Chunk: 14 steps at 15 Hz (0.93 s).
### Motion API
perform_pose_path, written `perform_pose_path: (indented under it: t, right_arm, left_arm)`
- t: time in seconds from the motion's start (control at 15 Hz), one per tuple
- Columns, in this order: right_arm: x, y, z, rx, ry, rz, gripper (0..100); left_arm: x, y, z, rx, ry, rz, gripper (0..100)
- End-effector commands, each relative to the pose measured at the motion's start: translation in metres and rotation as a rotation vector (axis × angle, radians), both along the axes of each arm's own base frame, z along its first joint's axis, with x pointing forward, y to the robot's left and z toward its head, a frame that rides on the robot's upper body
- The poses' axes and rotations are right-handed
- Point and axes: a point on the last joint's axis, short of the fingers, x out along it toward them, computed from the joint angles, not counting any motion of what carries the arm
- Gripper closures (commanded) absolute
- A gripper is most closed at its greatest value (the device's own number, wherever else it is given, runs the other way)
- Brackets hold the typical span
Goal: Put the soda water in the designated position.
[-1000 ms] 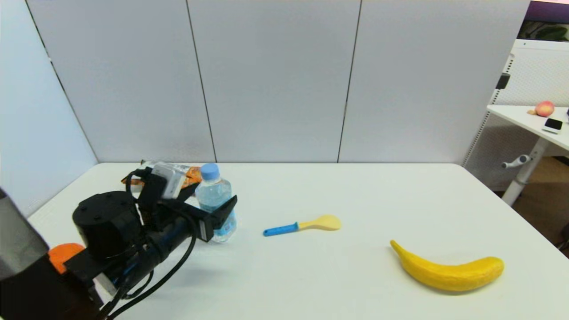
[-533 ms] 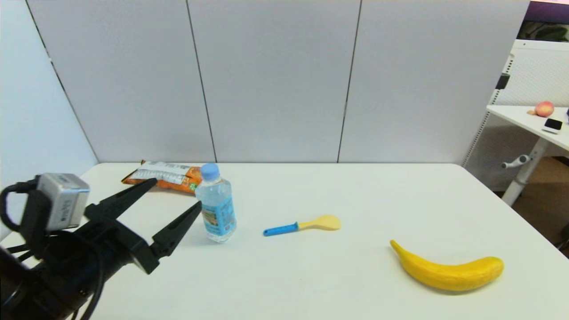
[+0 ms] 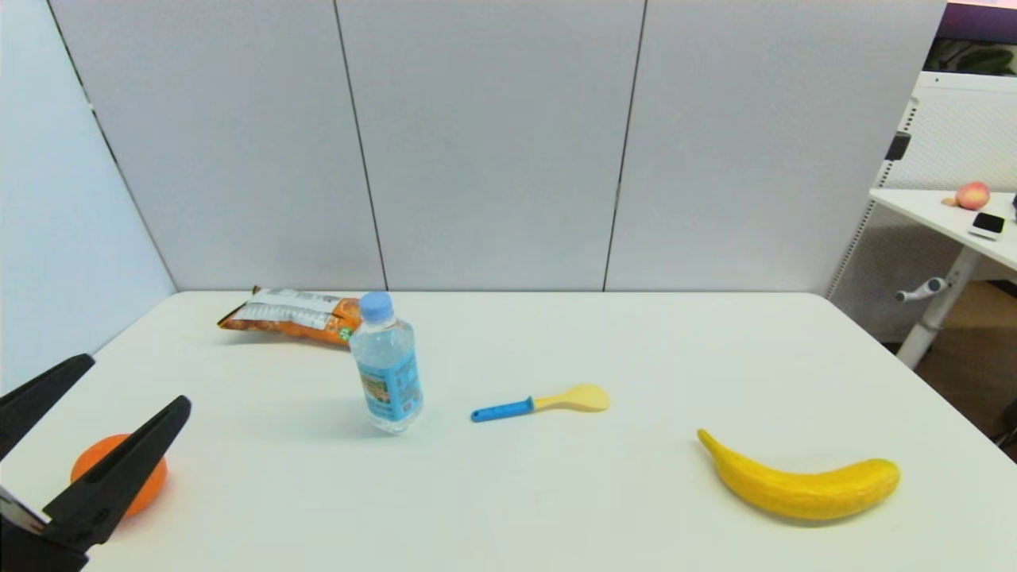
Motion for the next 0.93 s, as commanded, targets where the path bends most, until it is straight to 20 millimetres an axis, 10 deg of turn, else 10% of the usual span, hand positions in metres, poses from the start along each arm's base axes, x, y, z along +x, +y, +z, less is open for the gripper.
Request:
perform_pose_path:
  t: [0.07, 0.93]
  right_arm:
    - [0.000, 0.000, 0.000, -0.001, 0.001, 0.001, 0]
    - [0.000, 0.000, 0.000, -0.001, 0.001, 0.001, 0]
  left_arm:
    - [-0.034, 0.019, 0.000, -0.006, -0.031, 0.161, 0]
    - [-0.065, 0.025, -0.049, 0.065, 0.073, 0.293, 0]
